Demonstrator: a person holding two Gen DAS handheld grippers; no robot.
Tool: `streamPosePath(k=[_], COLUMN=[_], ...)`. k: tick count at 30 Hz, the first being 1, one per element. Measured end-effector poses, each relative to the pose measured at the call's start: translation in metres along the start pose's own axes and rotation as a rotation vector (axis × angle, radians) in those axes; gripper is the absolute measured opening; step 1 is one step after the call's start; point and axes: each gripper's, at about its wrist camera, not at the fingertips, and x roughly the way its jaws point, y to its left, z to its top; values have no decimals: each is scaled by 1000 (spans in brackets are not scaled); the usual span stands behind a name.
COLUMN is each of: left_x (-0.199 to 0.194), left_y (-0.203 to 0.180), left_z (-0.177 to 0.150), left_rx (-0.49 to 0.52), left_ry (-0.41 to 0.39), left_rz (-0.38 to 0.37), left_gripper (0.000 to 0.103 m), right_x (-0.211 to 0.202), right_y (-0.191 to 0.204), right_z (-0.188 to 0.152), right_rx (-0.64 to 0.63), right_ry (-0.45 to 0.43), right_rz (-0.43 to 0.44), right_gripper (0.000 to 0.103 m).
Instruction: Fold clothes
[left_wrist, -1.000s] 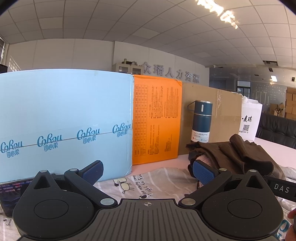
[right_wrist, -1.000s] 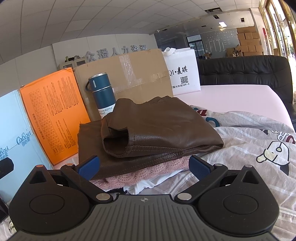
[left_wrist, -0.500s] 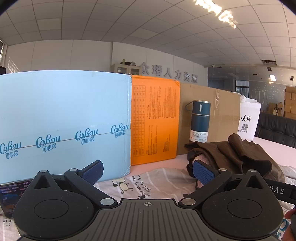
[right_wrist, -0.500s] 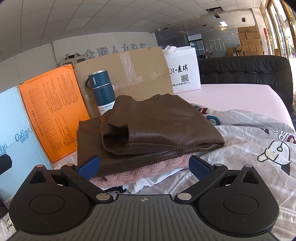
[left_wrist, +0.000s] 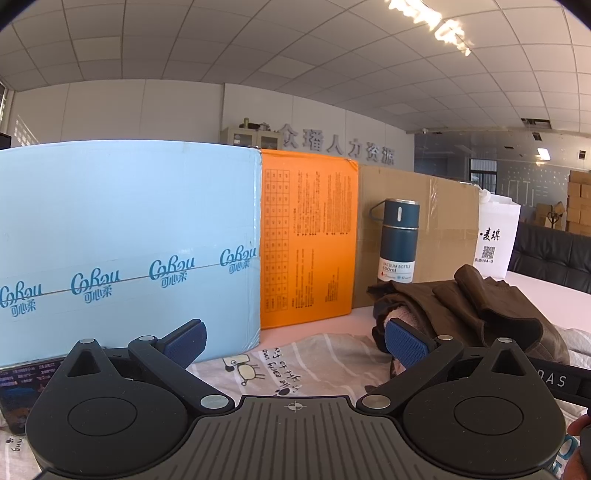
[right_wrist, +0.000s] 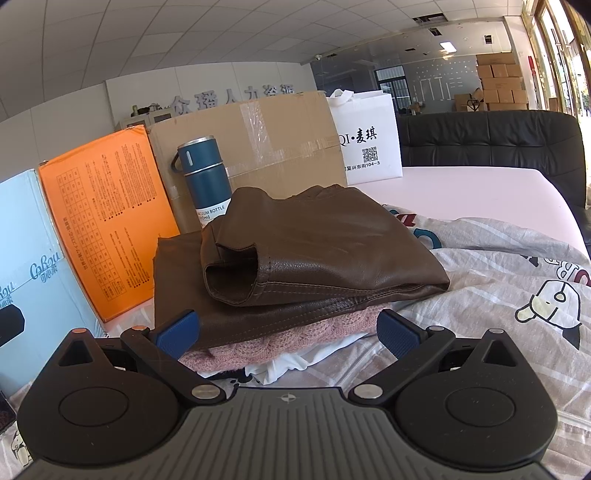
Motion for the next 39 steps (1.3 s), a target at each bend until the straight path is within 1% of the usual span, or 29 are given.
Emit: streamPosePath(k=[19, 27, 39], left_x=[2, 4, 4], left_y=[1, -2, -2], left_z=[0, -1, -3], left_rx=[-6, 35, 38], left_ry=[21, 23, 24], left_rz=[-2, 15, 18], left_gripper=[103, 103, 103], right_x=[0, 1, 1], right_y=[1, 1, 1], right_z=[-1, -1, -1], right_rx=[-6, -8, -9], right_ry=[1, 3, 3], right_rz=[0, -2, -3], right_gripper=[103, 103, 103])
